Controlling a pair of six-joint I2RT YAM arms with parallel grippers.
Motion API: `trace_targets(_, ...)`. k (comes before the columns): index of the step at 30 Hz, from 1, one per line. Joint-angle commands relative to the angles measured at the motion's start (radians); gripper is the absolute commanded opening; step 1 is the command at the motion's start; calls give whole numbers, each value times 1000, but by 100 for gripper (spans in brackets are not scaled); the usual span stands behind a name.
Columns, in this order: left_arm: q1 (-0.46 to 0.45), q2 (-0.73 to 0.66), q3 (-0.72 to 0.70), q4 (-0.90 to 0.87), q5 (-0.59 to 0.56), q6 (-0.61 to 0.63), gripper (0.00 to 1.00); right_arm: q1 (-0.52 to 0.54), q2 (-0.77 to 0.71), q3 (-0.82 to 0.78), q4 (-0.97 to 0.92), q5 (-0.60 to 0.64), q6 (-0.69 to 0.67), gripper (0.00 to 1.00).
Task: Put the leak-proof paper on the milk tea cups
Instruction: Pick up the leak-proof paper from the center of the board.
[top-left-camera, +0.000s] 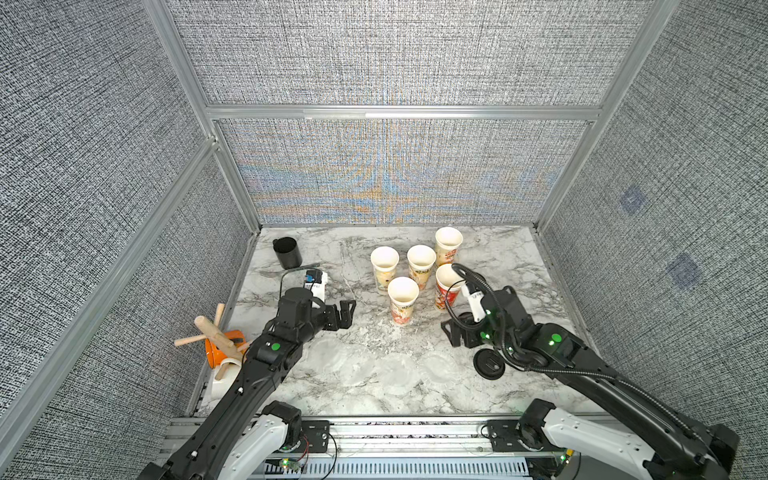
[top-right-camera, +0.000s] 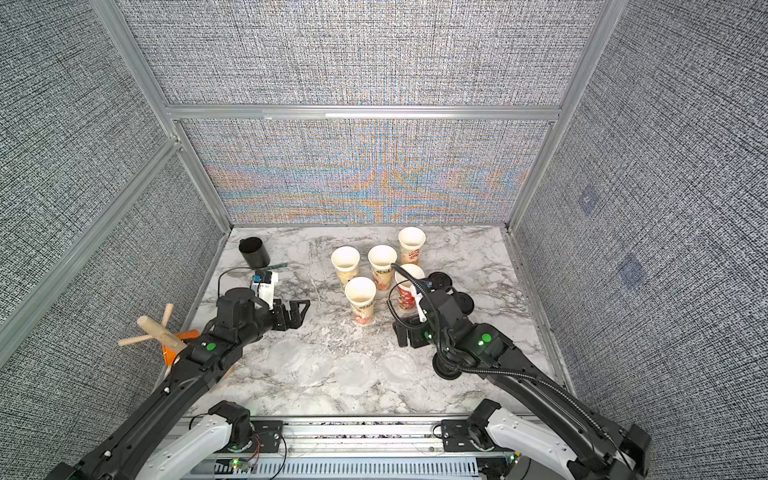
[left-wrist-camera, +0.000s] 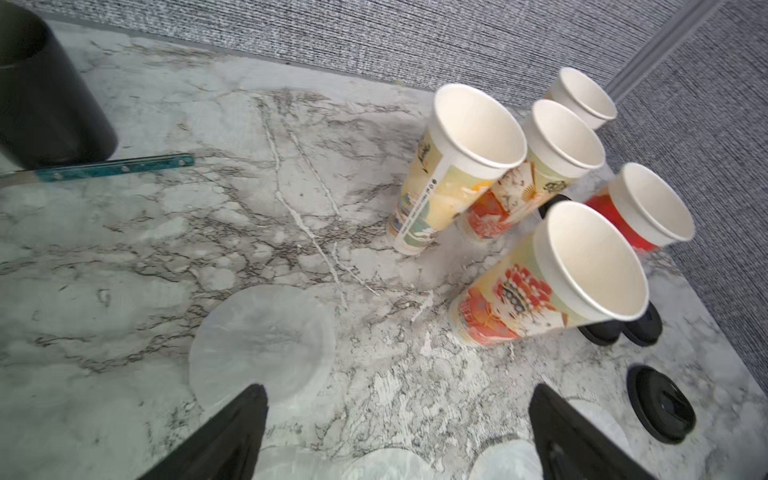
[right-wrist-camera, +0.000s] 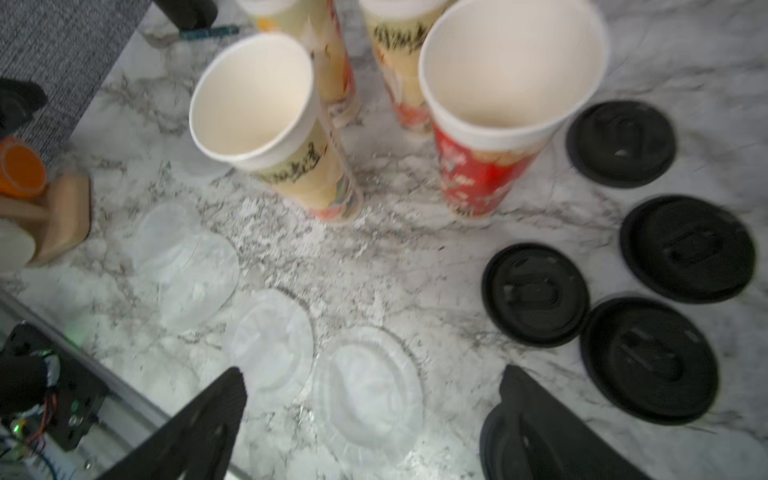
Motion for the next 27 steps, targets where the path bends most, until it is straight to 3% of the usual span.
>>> trace_targets(1, -29, -36, -37, 78, 42, 28, 100, 31, 38, -24, 60, -57, 111, 97)
trace_targets(4, -30, -29, -39, 46, -28, 13, 100, 38, 74, -24, 79, -50, 150, 96)
trace_targets(7, -31, 24, 12, -52, -190, -37, 100, 38, 106, -70, 121, -82, 181, 91)
trace_targets(10, -21, 130, 119, -230, -357, -169, 100, 39, 134, -74, 122, -93, 190, 88)
trace_targets(12, 14, 250, 223, -362, -313, -213, 97, 37, 139, -59, 91, -57, 199, 87)
trace_targets(18, 119, 626, 465, -609, -27, -325, 45, 15, 133, -7, 78, -42, 163, 87)
trace_targets(22, 141, 782, 539, -699, 80, -335, 26, -7, 138, -10, 89, -55, 131, 86)
trace_targets(25, 141, 801, 517, -708, 68, -353, 25, -19, 142, -19, 100, -68, 110, 86)
trace_targets(27, 141, 776, 484, -699, 42, -365, 39, -25, 145, -24, 105, -70, 96, 86)
